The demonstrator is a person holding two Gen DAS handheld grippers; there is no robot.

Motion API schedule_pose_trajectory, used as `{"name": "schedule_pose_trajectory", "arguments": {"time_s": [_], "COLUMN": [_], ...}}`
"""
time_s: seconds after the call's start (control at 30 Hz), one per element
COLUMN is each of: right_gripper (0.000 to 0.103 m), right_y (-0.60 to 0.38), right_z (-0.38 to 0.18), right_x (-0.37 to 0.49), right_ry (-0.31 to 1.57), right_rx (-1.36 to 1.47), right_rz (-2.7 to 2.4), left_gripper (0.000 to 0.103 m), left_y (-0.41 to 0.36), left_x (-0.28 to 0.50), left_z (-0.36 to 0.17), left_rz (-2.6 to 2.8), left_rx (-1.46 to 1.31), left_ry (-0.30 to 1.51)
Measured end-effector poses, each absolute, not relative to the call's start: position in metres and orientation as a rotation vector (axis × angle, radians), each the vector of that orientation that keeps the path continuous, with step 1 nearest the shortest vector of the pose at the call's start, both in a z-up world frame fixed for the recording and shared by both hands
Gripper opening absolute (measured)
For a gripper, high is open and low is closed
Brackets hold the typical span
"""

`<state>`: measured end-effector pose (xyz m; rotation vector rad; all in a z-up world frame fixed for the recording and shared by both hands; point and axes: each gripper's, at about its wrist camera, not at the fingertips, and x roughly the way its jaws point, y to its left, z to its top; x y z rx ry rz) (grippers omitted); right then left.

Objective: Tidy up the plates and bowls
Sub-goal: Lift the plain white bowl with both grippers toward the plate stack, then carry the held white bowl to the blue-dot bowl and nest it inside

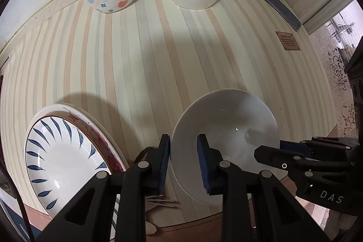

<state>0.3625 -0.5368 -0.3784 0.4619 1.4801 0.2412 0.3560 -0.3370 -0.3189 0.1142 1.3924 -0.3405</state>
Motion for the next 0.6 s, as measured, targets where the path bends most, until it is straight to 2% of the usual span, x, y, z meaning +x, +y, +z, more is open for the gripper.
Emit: {"name": "schedule_pose_trajectory", "arguments": {"time_s": [0.17, 0.23, 0.33, 0.43, 0.6], "right_gripper": [0.026, 0.028, 0.044, 0.052, 0.053], "right_y": [-0.541, -0.549, -0.564, -0.570, -0.549], "right_z": [-0.374, -0.362, -0.326, -0.294, -0.262], "right_x": [0.370, 0.374, 0.387, 0.409, 0.479], "right_ry": [1.504, 1.487, 1.420, 1.348, 1.230], "right_rx": [0.502, 0.529, 0.575, 0.589, 0.554], "right_rz": [0.250, 0.258, 0.280, 0.310, 0.364], "left_gripper": [0.022, 0.022, 0.023, 0.030, 0.031], "left_y": [-0.333, -0.320, -0.296, -0.273, -0.246], "left_x": [0.361, 0.368, 0.385, 0.415, 0.480], "left_z": [-0.315, -0.293, -0.251, -0.210, -0.200], "left_rz": [-0.333, -0.320, -0.292, -0.241, -0.152], "left_rx": [0.089, 0.033, -0.046, -0.104, -0.146], "left_ry": [1.409, 1.380, 1.299, 1.207, 1.159]}}
